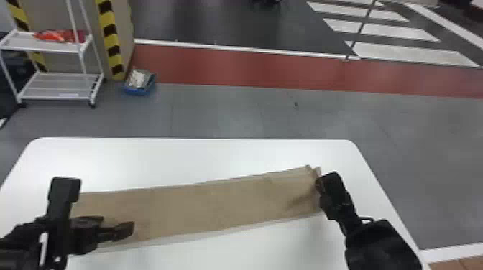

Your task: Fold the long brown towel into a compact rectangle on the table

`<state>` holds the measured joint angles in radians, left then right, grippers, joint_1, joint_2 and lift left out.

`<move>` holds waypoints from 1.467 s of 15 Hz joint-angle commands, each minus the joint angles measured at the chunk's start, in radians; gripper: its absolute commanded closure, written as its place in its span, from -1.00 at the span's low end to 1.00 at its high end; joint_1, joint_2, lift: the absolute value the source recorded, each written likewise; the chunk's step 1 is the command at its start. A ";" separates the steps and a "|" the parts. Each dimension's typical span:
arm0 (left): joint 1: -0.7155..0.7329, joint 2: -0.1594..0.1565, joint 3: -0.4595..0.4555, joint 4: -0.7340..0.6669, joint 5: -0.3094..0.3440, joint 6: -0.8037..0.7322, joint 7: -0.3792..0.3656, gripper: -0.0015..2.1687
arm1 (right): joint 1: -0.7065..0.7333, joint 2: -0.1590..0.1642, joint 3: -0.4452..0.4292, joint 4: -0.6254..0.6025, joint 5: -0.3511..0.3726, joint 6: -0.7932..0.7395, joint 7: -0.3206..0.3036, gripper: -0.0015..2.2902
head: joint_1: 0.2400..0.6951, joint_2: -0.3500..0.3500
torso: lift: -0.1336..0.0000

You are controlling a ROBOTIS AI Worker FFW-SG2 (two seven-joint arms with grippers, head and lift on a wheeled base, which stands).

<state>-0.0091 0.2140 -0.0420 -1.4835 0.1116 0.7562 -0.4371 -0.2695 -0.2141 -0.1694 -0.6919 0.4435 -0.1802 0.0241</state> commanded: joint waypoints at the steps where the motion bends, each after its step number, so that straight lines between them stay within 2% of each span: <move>1: 0.001 0.001 0.002 -0.001 0.000 0.004 0.000 -0.86 | 0.001 -0.001 0.001 0.000 0.000 0.008 -0.010 -0.03 | 1.00 -0.60 | 1.00; 3: 0.001 0.001 0.002 -0.001 0.000 0.004 0.000 -0.86 | 0.006 -0.001 -0.002 -0.003 -0.008 0.008 -0.010 -0.73 | 1.00 -0.60 | 1.00; 4: 0.001 0.001 0.005 -0.001 0.000 0.004 0.000 -0.86 | 0.007 -0.001 -0.004 -0.008 -0.008 0.011 -0.010 -0.97 | 1.00 -0.61 | 1.00; 6: 0.001 0.001 0.008 -0.001 -0.001 0.010 0.000 -0.86 | 0.013 -0.002 -0.013 -0.018 -0.008 0.011 -0.024 -0.99 | 1.00 -0.61 | 1.00; 8: 0.000 0.001 0.013 -0.001 -0.004 0.016 0.001 -0.86 | 0.029 -0.004 -0.059 -0.046 -0.017 0.011 -0.026 -0.98 | 1.00 -0.62 | 1.00; 10: 0.001 0.001 0.025 -0.011 -0.003 0.016 0.001 -0.86 | 0.072 -0.005 -0.085 -0.120 -0.042 0.014 -0.018 -0.97 | 1.00 -0.65 | 1.00; 12: 0.044 -0.002 0.057 -0.063 0.007 -0.008 0.008 -0.86 | 0.135 -0.005 -0.108 -0.248 -0.131 0.097 0.057 -0.97 | 1.00 -0.68 | 1.00; 14: 0.089 -0.013 0.102 -0.120 0.008 -0.051 0.021 -0.87 | 0.167 -0.005 -0.124 -0.305 -0.180 0.118 0.103 -0.96 | 1.00 -0.70 | 1.00; 18: 0.093 -0.008 0.120 -0.115 0.005 -0.100 0.072 -0.87 | 0.181 -0.005 -0.119 -0.328 -0.178 0.109 0.120 -0.95 | 1.00 -0.65 | 1.00; 22: 0.058 -0.001 0.108 -0.067 -0.070 -0.045 0.135 -0.87 | 0.179 -0.004 -0.108 -0.328 -0.178 0.097 0.126 -0.94 | 1.00 -0.55 | 1.00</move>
<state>0.0636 0.2103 0.0713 -1.5683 0.0665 0.6745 -0.3125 -0.0898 -0.2193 -0.2800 -1.0193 0.2654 -0.0794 0.1462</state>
